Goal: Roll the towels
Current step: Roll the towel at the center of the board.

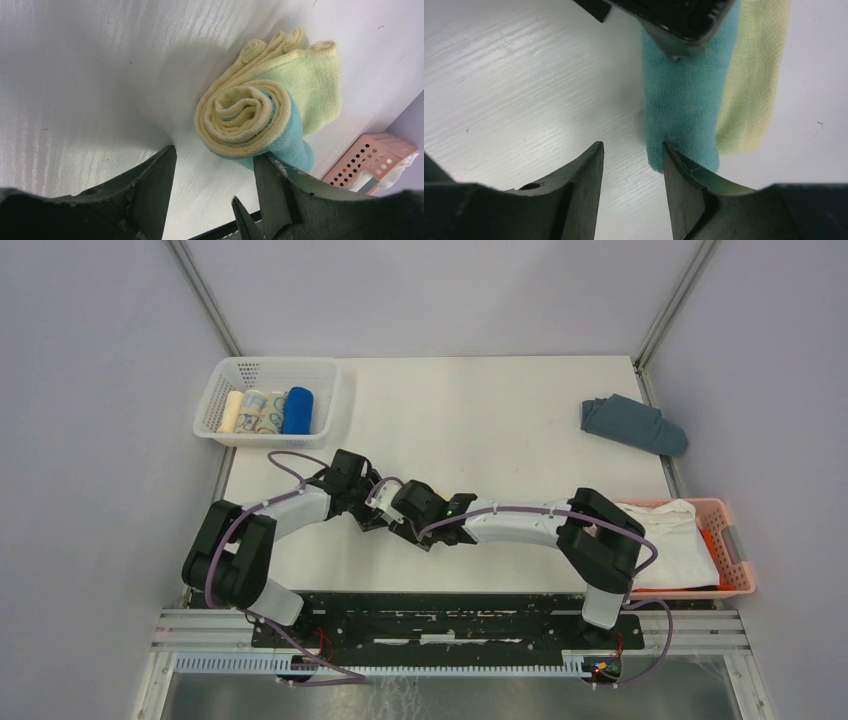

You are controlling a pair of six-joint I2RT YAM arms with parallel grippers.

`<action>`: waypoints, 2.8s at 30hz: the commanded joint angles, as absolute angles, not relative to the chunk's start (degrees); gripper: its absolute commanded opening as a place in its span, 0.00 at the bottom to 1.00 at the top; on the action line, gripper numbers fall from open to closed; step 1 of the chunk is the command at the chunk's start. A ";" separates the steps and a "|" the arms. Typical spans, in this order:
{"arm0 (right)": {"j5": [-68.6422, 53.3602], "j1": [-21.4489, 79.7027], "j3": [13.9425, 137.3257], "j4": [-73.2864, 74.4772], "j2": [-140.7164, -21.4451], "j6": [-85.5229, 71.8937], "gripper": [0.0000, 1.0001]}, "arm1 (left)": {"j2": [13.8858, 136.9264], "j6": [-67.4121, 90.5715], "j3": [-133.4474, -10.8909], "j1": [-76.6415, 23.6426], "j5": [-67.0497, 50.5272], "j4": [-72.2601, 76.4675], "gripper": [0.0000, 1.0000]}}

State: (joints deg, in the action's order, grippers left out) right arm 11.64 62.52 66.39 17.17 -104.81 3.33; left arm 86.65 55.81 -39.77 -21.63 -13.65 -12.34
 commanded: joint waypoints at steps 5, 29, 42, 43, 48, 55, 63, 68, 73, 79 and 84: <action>13.95 62.01 66.48 17.91 -98.03 7.06 0.60 | 89.90 51.15 -39.52 -21.62 -6.92 -17.31 0.67; 0.20 55.60 70.11 18.27 -109.40 6.42 0.43 | 89.22 51.90 -41.07 -21.58 -8.31 -18.23 0.68; -46.12 42.00 73.24 12.27 -115.20 -17.22 0.14 | 72.01 56.21 -36.66 -19.63 -8.95 -18.28 0.77; -47.71 41.56 73.03 10.24 -116.16 -20.15 0.14 | 70.81 56.82 -35.79 -19.48 -9.71 -17.37 0.77; -53.77 39.51 71.08 -1.24 -120.92 -34.81 0.14 | 67.34 59.55 -31.46 -19.42 -14.18 -11.81 0.78; -54.93 37.02 66.01 -13.31 -127.53 -50.68 0.16 | 67.40 63.92 -26.38 -19.42 -17.66 -4.13 0.77; -54.33 35.89 60.24 -19.95 -130.92 -59.10 0.17 | 70.55 68.06 -22.98 -19.38 -18.35 8.30 0.75; -53.75 35.37 58.85 -21.88 -132.85 -62.44 0.17 | 75.70 68.06 -23.32 -19.39 -19.13 14.01 0.71; -54.06 34.93 58.55 -25.30 -134.57 -66.70 0.18 | 81.59 67.66 -23.26 -19.51 -20.25 17.62 0.68; -54.50 34.89 58.77 -27.34 -135.77 -69.55 0.18 | 86.25 67.21 -23.51 -20.52 -20.22 20.18 0.67; -54.60 34.88 59.16 -27.98 -136.24 -70.84 0.18 | 90.46 66.11 -25.14 -21.78 -18.76 20.35 0.64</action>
State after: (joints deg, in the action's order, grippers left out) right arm -60.86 35.11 61.17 -36.56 -130.69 -65.54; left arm 86.39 66.89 -24.29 -20.51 -21.37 21.23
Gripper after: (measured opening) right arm 0.252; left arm 0.654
